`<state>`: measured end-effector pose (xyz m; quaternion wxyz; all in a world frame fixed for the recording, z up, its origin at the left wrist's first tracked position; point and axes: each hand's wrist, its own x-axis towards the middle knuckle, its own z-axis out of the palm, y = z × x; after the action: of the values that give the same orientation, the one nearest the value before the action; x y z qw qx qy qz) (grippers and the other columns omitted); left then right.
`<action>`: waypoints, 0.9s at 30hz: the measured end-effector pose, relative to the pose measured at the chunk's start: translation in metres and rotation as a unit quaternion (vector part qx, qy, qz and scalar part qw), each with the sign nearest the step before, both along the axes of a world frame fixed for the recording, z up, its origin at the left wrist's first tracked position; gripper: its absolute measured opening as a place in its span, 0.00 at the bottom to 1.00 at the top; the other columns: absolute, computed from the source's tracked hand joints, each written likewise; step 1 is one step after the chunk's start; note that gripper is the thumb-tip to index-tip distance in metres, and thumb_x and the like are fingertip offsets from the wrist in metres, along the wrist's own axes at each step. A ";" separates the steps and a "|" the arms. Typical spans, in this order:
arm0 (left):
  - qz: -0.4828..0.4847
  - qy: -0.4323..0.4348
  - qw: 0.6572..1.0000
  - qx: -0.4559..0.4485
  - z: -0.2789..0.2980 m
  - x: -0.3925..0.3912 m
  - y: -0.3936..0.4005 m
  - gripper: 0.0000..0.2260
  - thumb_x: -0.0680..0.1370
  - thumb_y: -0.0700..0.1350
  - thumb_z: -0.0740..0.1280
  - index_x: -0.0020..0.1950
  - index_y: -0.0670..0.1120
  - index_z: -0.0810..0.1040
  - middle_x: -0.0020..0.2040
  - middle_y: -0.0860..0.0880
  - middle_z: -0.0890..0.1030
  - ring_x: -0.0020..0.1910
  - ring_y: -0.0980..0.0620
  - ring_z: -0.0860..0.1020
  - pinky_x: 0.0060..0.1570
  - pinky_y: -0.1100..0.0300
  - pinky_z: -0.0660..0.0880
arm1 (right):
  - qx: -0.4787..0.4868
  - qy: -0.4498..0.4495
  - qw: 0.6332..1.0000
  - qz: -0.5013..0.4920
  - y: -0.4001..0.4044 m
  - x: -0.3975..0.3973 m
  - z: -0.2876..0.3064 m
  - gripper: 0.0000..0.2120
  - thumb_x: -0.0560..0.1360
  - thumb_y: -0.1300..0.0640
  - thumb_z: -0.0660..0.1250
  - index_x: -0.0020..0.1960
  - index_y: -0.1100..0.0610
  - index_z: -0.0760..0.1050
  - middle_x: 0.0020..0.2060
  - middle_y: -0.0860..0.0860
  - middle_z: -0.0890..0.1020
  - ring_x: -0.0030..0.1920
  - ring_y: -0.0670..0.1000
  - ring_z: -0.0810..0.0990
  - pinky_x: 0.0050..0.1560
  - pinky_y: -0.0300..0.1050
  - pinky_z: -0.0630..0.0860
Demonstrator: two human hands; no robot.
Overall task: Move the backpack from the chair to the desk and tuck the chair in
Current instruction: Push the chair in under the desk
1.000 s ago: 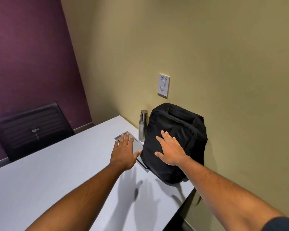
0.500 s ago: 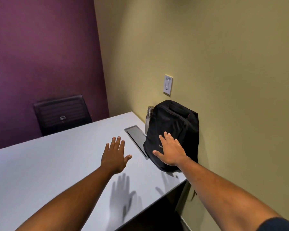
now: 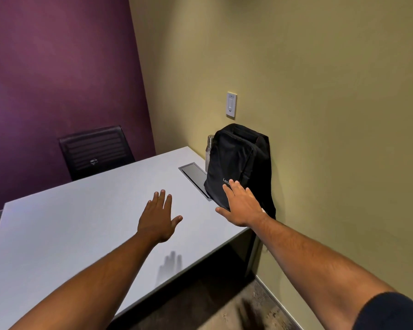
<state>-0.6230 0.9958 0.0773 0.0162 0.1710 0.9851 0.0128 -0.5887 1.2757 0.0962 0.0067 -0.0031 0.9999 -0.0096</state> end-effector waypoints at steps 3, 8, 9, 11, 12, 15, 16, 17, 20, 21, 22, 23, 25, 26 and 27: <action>-0.009 0.001 1.000 0.013 -0.002 0.028 -0.019 0.36 0.84 0.63 0.51 0.84 0.43 0.44 0.84 0.41 0.40 0.83 0.42 0.40 0.81 0.48 0.44 | 0.003 0.001 1.000 -0.016 -0.019 0.029 0.000 0.44 0.83 0.31 0.56 0.87 0.55 0.45 0.87 0.56 0.46 0.86 0.58 0.44 0.85 0.61 0.49; -0.041 0.010 0.999 0.003 0.006 0.087 -0.076 0.36 0.84 0.64 0.51 0.84 0.44 0.43 0.84 0.42 0.40 0.83 0.42 0.39 0.81 0.48 0.43 | -0.002 0.005 0.999 -0.041 -0.077 0.095 0.005 0.43 0.83 0.32 0.57 0.87 0.55 0.47 0.87 0.56 0.46 0.86 0.57 0.44 0.85 0.61 0.48; -0.049 0.014 0.999 -0.004 0.008 0.098 -0.087 0.36 0.84 0.64 0.51 0.84 0.44 0.43 0.84 0.42 0.40 0.83 0.42 0.39 0.81 0.47 0.43 | 0.000 0.008 0.999 -0.044 -0.090 0.110 0.006 0.43 0.83 0.32 0.58 0.87 0.55 0.47 0.87 0.56 0.47 0.86 0.57 0.45 0.84 0.61 0.48; -0.059 0.020 0.998 -0.010 0.015 0.118 -0.111 0.36 0.84 0.64 0.51 0.84 0.44 0.43 0.84 0.42 0.40 0.82 0.42 0.39 0.81 0.47 0.43 | -0.002 0.017 0.998 -0.053 -0.114 0.139 0.010 0.43 0.83 0.32 0.59 0.87 0.55 0.47 0.87 0.56 0.47 0.86 0.57 0.45 0.84 0.61 0.48; -0.062 0.023 0.998 -0.010 0.018 0.128 -0.122 0.36 0.84 0.64 0.51 0.84 0.44 0.44 0.84 0.42 0.40 0.82 0.42 0.39 0.81 0.47 0.43 | -0.004 0.022 0.998 -0.057 -0.127 0.152 0.012 0.43 0.83 0.32 0.59 0.87 0.55 0.48 0.87 0.55 0.47 0.86 0.57 0.45 0.84 0.61 0.48; -0.065 0.022 0.998 -0.005 0.025 0.159 -0.149 0.36 0.84 0.64 0.51 0.84 0.45 0.44 0.84 0.42 0.41 0.83 0.42 0.39 0.81 0.47 0.44 | -0.009 0.023 0.997 -0.068 -0.155 0.188 0.014 0.43 0.83 0.32 0.59 0.87 0.54 0.48 0.87 0.55 0.47 0.86 0.56 0.45 0.84 0.61 0.48; -0.068 0.023 0.997 -0.008 0.027 0.171 -0.158 0.36 0.84 0.64 0.51 0.84 0.45 0.44 0.84 0.42 0.41 0.83 0.42 0.39 0.81 0.47 0.44 | -0.007 0.025 0.997 -0.069 -0.163 0.200 0.015 0.43 0.83 0.32 0.59 0.87 0.54 0.48 0.87 0.55 0.47 0.86 0.56 0.45 0.84 0.61 0.47; -0.070 0.025 0.997 -0.010 0.028 0.182 -0.165 0.36 0.84 0.64 0.51 0.84 0.45 0.44 0.84 0.42 0.40 0.83 0.42 0.39 0.81 0.47 0.44 | -0.005 0.027 0.997 -0.071 -0.169 0.211 0.015 0.43 0.83 0.32 0.59 0.87 0.54 0.48 0.87 0.55 0.47 0.86 0.56 0.45 0.84 0.61 0.47; -0.069 0.025 0.997 -0.001 0.029 0.212 -0.185 0.36 0.84 0.64 0.51 0.84 0.44 0.44 0.84 0.43 0.40 0.82 0.43 0.39 0.81 0.47 0.43 | -0.006 0.033 0.997 -0.075 -0.186 0.238 0.016 0.44 0.82 0.31 0.59 0.87 0.54 0.48 0.87 0.55 0.47 0.86 0.56 0.45 0.84 0.61 0.46; -0.068 0.025 0.997 0.000 0.029 0.223 -0.192 0.35 0.84 0.64 0.51 0.84 0.44 0.44 0.84 0.43 0.40 0.82 0.43 0.39 0.81 0.47 0.43 | -0.006 0.034 0.997 -0.075 -0.192 0.248 0.015 0.44 0.82 0.31 0.59 0.87 0.53 0.48 0.87 0.55 0.47 0.86 0.56 0.45 0.84 0.61 0.46; -0.067 0.023 0.998 0.001 0.028 0.235 -0.200 0.35 0.84 0.63 0.51 0.84 0.44 0.44 0.84 0.43 0.40 0.82 0.43 0.38 0.81 0.47 0.43 | -0.007 0.033 0.997 -0.073 -0.199 0.259 0.014 0.43 0.82 0.31 0.59 0.87 0.53 0.48 0.87 0.55 0.47 0.86 0.56 0.45 0.84 0.61 0.46; -0.066 0.018 0.998 0.001 0.027 0.245 -0.205 0.35 0.84 0.63 0.51 0.84 0.44 0.44 0.84 0.43 0.40 0.82 0.43 0.38 0.81 0.47 0.43 | -0.009 0.029 0.997 -0.071 -0.204 0.268 0.013 0.43 0.82 0.31 0.58 0.87 0.53 0.48 0.87 0.55 0.47 0.86 0.57 0.45 0.84 0.61 0.46; -0.067 0.016 0.998 -0.001 0.027 0.268 -0.219 0.35 0.84 0.63 0.51 0.84 0.45 0.45 0.84 0.43 0.40 0.82 0.43 0.38 0.81 0.47 0.42 | -0.006 0.026 0.998 -0.064 -0.216 0.291 0.013 0.43 0.82 0.31 0.58 0.87 0.54 0.47 0.87 0.56 0.47 0.86 0.57 0.44 0.84 0.62 0.46; -0.066 0.018 0.998 -0.002 0.028 0.279 -0.225 0.35 0.84 0.64 0.51 0.84 0.45 0.45 0.84 0.44 0.39 0.82 0.43 0.38 0.80 0.47 0.42 | -0.006 0.026 0.998 -0.062 -0.222 0.304 0.013 0.43 0.82 0.31 0.58 0.87 0.54 0.47 0.87 0.56 0.47 0.86 0.57 0.44 0.84 0.62 0.47; -0.064 0.021 0.998 -0.002 0.030 0.288 -0.232 0.35 0.84 0.64 0.51 0.84 0.46 0.45 0.84 0.44 0.39 0.82 0.43 0.38 0.80 0.47 0.42 | -0.009 0.026 0.998 -0.062 -0.228 0.316 0.013 0.43 0.83 0.31 0.58 0.87 0.53 0.47 0.87 0.56 0.47 0.86 0.57 0.44 0.84 0.61 0.47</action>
<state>-0.3345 0.7642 0.1071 -0.0034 0.2340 0.9722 0.0059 -0.2732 1.0477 0.1094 -0.0203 0.0587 0.9979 -0.0190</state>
